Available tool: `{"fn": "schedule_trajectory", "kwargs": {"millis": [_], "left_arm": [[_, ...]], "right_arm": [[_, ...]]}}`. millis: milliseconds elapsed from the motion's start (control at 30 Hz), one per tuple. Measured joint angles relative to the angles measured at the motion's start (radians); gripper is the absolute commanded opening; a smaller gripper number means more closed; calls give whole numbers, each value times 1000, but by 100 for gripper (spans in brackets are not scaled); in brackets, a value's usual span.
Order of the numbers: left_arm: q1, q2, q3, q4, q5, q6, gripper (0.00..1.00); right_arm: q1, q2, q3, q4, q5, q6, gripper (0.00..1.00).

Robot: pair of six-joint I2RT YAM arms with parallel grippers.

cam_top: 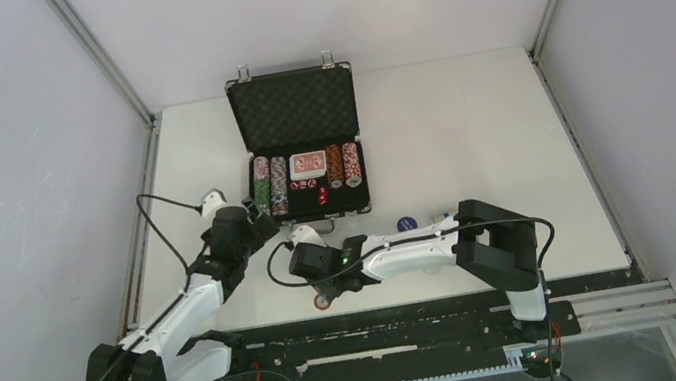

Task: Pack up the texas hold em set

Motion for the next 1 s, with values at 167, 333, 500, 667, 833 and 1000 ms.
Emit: {"fn": "schedule_trajectory", "kwargs": {"millis": [167, 333, 500, 667, 833, 1000], "left_arm": [[0, 0, 0, 0, 0, 0, 99], [0, 0, 0, 0, 0, 0, 99], [0, -2, 0, 0, 0, -2, 99], [0, -20, 0, -1, -1, -2, 99], [0, -27, 0, -1, -3, -2, 99], [0, -27, 0, -2, -3, -2, 99]], "right_arm": [[-11, 0, 0, -1, -1, -5, 56], [0, 0, 9, -8, -2, -11, 60], [31, 0, 61, -22, -2, -23, 62], [57, 5, 70, -18, -20, -24, 64], [63, 38, 72, -23, -31, -24, 66], [64, 70, 73, -30, -36, -25, 67]]}}
